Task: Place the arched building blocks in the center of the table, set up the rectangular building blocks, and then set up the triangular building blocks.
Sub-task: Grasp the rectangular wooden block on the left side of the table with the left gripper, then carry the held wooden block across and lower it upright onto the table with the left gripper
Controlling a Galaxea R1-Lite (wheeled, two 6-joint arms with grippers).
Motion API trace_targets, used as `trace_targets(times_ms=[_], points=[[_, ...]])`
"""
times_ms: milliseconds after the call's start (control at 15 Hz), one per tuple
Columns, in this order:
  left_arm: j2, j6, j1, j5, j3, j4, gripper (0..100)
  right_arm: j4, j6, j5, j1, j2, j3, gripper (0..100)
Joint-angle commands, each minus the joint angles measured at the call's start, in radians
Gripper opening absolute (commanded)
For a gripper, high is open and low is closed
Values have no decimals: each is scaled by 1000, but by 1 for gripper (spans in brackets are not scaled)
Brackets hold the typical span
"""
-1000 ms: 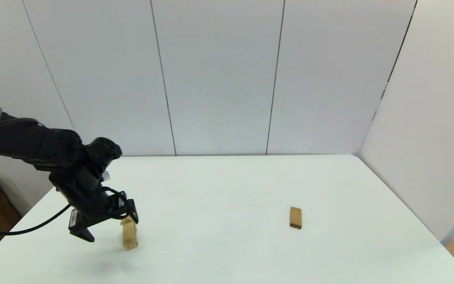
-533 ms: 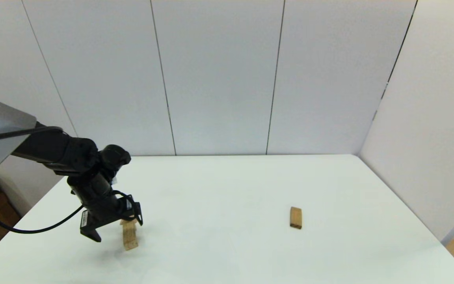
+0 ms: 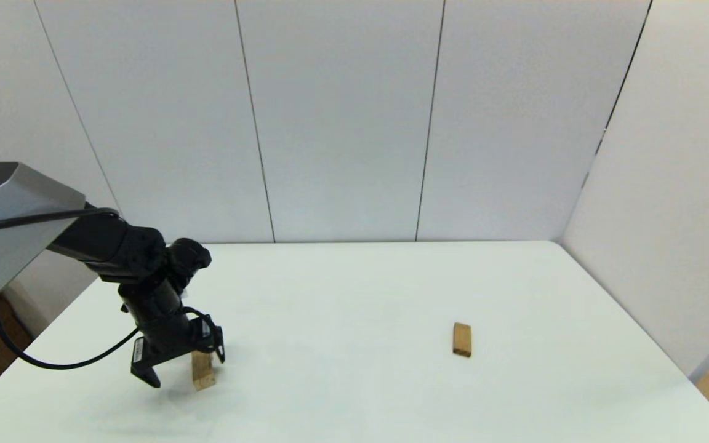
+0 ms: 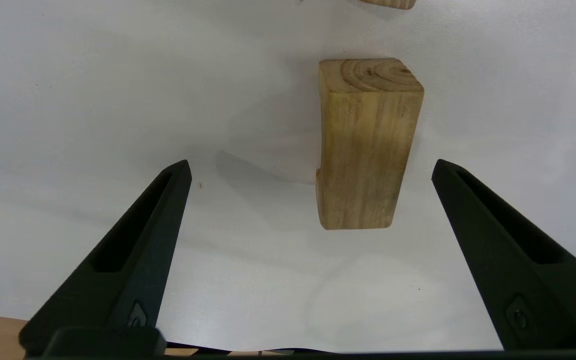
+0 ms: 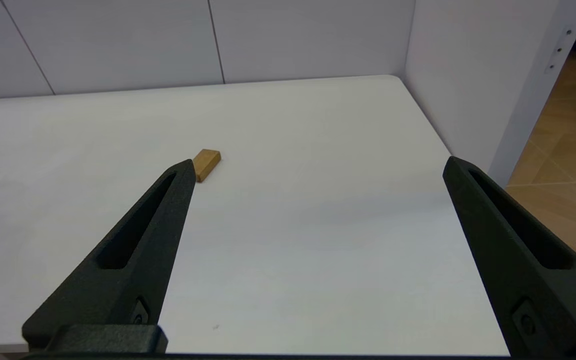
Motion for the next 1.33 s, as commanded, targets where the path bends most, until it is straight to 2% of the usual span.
trace_targets(times_ms=[67, 933, 1067, 1333], points=[[8, -3, -5, -2, -2, 4, 0, 0, 1, 1, 1, 0, 0, 100], [-61, 23, -20, -5, -51, 5, 0, 0, 1, -1, 0, 0, 0, 100], [-94, 123, -22, -6, -105, 7, 0, 0, 1, -1, 1, 0, 0, 100], [-125, 554, -20, -8, -194, 15, 0, 0, 1, -1, 0, 0, 0, 100]])
